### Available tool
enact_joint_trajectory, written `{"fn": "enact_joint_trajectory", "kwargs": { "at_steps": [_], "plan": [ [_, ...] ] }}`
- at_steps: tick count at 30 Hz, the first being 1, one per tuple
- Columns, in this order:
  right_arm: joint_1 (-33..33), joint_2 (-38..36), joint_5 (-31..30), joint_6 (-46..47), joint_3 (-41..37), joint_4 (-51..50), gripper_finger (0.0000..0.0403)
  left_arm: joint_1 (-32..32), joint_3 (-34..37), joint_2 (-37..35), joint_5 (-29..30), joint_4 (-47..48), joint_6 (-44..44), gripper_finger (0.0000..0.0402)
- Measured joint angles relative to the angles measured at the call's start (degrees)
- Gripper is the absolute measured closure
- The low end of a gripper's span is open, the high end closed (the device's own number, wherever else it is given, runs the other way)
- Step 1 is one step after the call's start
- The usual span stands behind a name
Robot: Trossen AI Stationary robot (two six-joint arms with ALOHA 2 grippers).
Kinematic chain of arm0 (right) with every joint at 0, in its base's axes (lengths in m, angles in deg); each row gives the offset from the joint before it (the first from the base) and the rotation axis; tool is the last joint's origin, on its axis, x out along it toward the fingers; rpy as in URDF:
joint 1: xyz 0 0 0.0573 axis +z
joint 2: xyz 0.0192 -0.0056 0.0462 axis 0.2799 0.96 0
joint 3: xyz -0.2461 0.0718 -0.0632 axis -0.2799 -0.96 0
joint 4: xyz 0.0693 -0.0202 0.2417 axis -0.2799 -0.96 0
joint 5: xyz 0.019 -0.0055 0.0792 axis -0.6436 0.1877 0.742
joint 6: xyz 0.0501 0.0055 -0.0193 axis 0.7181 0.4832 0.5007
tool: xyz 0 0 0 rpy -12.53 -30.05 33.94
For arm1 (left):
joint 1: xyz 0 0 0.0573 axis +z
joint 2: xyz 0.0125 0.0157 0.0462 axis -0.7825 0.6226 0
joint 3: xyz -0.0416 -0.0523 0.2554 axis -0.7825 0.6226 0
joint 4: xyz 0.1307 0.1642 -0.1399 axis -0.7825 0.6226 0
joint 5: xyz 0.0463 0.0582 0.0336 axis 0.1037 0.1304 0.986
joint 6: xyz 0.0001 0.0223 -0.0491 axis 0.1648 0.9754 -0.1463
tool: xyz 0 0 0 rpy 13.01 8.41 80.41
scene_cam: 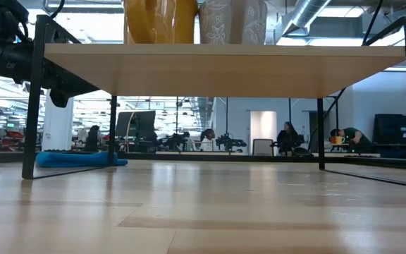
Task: Stack small to large cups/mugs on shelf
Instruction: Put the black cup on the shelf
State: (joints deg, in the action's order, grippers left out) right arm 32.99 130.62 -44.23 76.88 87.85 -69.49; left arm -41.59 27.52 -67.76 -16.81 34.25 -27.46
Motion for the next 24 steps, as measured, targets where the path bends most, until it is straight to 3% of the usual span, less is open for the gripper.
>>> {"fn": "enact_joint_trajectory", "kwargs": {
  "at_steps": [6,12,24],
  "plan": [
    [-0.37,-3.11,-0.87,-1.85,1.02,-0.52,0.0198,0.01,0.0,-0.02,0.0,0.02,-0.07,0.0223],
    [0.87,-8.59,-10.75,-5.04,1.01,-1.03,0.0198,-0.01,0.0,0.0,-0.04,0.02,-0.24,0.0223],
    [4.54,-12.32,-11.45,-24.7,1.0,-2.97,0.0198,-0.01,-0.02,0.0,-0.04,0.02,-0.26,0.0223]
  ]
}}
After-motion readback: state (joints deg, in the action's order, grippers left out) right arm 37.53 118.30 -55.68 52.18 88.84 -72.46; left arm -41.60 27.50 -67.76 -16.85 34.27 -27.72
